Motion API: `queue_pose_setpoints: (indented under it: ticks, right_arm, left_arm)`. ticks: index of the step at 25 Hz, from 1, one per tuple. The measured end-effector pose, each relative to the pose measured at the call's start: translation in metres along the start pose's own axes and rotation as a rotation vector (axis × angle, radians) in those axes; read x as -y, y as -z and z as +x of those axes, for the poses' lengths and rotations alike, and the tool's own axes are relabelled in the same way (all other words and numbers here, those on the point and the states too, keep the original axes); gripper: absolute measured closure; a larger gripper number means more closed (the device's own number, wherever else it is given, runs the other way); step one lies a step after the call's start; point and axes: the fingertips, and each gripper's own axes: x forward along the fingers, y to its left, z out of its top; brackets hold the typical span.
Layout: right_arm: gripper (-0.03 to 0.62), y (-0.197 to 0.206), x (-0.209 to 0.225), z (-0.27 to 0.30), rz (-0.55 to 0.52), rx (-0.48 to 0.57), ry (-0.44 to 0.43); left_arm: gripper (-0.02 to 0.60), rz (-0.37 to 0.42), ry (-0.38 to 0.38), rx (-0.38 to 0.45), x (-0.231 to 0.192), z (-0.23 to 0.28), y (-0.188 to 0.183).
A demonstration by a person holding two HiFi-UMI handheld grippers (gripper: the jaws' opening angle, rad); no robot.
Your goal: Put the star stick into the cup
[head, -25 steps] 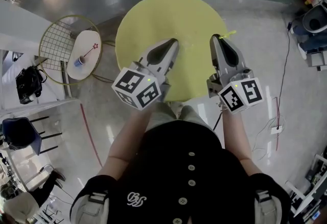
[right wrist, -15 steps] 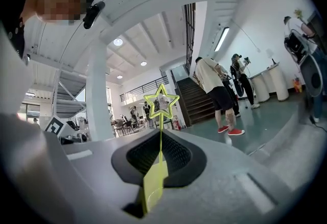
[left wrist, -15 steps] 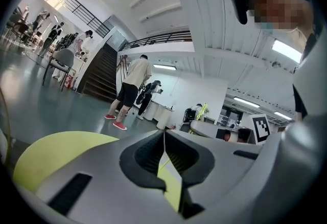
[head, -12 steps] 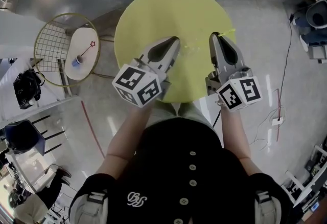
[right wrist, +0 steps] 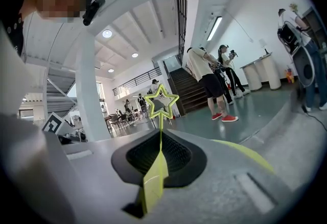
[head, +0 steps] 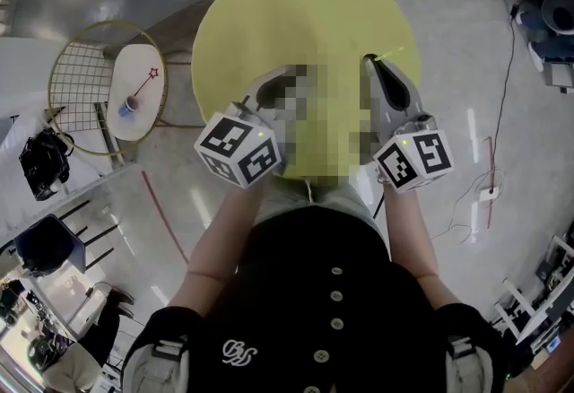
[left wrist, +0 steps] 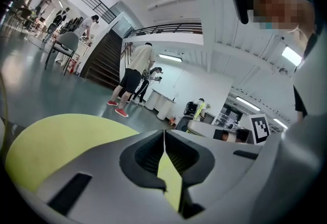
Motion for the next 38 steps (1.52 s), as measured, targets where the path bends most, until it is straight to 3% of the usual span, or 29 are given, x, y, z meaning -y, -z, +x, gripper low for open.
queue_pose_setpoints:
  ticks: [32, 38]
  right_arm:
    - [0.580, 0.066, 0.035, 0.010, 0.074, -0.135, 0.052]
    - [0.492, 0.072, 0.039, 0.011, 0.079, -0.161, 0.059]
  left_arm:
    - [0.565, -0.073, -0.007, -0.123, -0.029, 0.024, 0.052]
    - [0.565, -0.077, -0.005, -0.132, -0.028, 0.025, 0.054]
